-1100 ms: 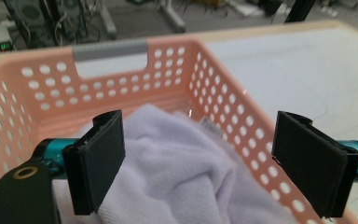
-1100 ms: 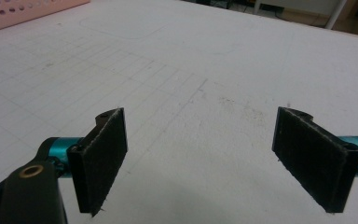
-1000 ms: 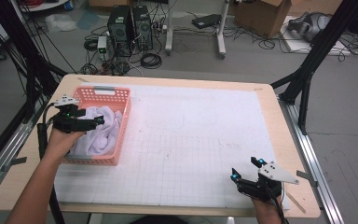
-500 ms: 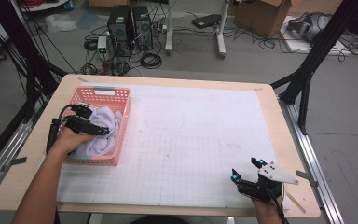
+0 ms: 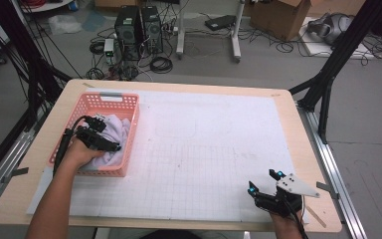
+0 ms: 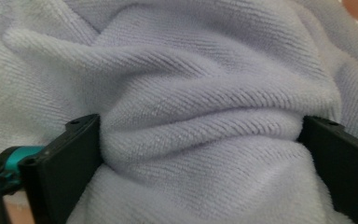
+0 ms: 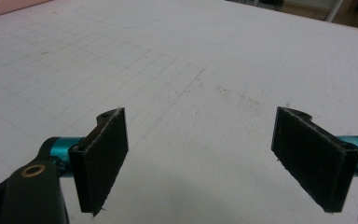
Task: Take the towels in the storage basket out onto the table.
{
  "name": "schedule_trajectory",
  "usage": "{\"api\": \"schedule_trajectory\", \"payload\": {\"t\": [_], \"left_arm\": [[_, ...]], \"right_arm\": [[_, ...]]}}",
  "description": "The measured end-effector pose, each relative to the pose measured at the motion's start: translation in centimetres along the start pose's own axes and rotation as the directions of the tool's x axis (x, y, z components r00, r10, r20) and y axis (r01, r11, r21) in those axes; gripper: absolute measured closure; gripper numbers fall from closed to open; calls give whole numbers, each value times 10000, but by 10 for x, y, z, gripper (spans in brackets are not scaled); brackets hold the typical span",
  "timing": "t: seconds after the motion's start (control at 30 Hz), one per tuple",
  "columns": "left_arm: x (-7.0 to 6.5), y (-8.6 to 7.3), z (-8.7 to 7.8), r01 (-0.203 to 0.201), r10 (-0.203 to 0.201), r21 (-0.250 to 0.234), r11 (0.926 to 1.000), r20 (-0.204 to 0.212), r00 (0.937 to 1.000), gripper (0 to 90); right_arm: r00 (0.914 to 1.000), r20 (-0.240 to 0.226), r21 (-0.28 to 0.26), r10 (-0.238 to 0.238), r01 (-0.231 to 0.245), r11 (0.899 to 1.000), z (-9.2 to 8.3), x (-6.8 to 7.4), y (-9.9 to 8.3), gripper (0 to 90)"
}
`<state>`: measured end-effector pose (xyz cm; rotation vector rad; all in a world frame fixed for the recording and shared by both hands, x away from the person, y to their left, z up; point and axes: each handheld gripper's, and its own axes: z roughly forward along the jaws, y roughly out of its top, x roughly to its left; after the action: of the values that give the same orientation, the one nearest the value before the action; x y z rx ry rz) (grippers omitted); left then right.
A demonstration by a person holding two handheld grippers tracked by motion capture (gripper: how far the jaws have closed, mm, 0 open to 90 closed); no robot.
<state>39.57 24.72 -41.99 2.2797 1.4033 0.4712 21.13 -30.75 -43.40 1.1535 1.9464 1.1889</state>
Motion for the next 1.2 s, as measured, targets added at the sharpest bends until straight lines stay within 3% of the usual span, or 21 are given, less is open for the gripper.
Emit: {"api": "schedule_trajectory", "payload": {"t": [0.03,0.3,0.37,0.4,0.43,0.47,0.53,0.57,0.6,0.63,0.67,0.73,0.77,0.8,0.83,0.87,0.9,0.93,1.07,1.17,1.2], "left_arm": [[-1,0,-1,-25,25,4,10000,-98,9999,146],[6,1,-7,246,-258,-272,9993,-437,9987,480],[7,1,-8,345,-355,-290,9990,-379,9986,494],[9,2,-9,679,-688,-347,9971,-264,9973,508],[12,3,-11,1037,-1043,-398,9938,-140,9944,527],[18,3,-17,1676,-1663,-739,9831,225,9858,552],[24,2,-25,2294,-2213,-1366,9637,720,9726,568],[24,2,-25,2294,-2213,-1366,9637,720,9726,574],[30,0,-33,2904,-2640,-2139,9327,1438,9538,578],[30,0,-33,2904,-2640,-2139,9327,1438,9538,579],[34,-1,-39,3255,-2827,-2573,9098,1898,9402,579],[40,-3,-47,3698,-3017,-3036,8781,2485,9205,579],[45,-5,-56,4087,-3137,-3582,8394,2947,9026,580],[45,-5,-56,4087,-3137,-3582,8394,2947,9026,580],[47,-6,-59,4217,-3144,-3797,8234,3133,8961,580],[48,-7,-63,4259,-3098,-4028,8101,3227,8944,580],[50,-9,-71,4252,-2937,-4494,7857,3340,8957,579],[50,-9,-71,4252,-2937,-4494,7857,3340,8957,579],[52,-10,-88,4239,-2611,-5463,7224,3521,8988,579],[51,-9,-100,4091,-2310,-5959,6910,3542,9062,578],[51,-8,-103,3990,-2188,-6083,6862,3505,9106,577]], "right_arm": [[10000,-73,20,7,-7,10000,0,0,0,186],[10000,-2,-55,48,-48,10000,-1,-2,0,188],[10000,-15,-37,73,-73,10000,-1,-2,0,188],[9999,-4,-31,116,-116,9999,-1,-3,-1,188],[9999,-1,-54,127,-127,9999,-1,-3,-1,188],[9999,24,-75,125,-125,9999,-2,-3,0,188],[9999,63,-125,114,-113,9999,-2,-3,0,188],[9999,73,-117,114,-113,9999,-1,-4,0,188],[9999,58,-109,146,-146,9998,-1,-4,0,188],[9999,58,-109,146,-146,9998,-1,-4,0,188],[9998,57,-107,193,-193,9998,-1,-4,0,188],[9998,50,-128,217,-216,9997,-1,-4,0,188],[9997,58,-118,217,-216,9997,-1,-4,0,188],[9997,58,-118,217,-216,9997,-1,-4,0,188],[9997,63,-134,242,-241,9996,0,-4,0,188],[9997,63,-134,242,-241,9996,0,-4,0,188],[9997,75,-143,214,-213,9997,0,-4,1,188],[9997,75,-143,214,-213,9997,0,-4,1,188],[9997,75,-147,221,-220,9997,0,-3,1,188],[9997,88,-153,231,-229,9996,0,-4,1,188],[9997,85,-152,244,-243,9996,0,-4,1,188]]}}
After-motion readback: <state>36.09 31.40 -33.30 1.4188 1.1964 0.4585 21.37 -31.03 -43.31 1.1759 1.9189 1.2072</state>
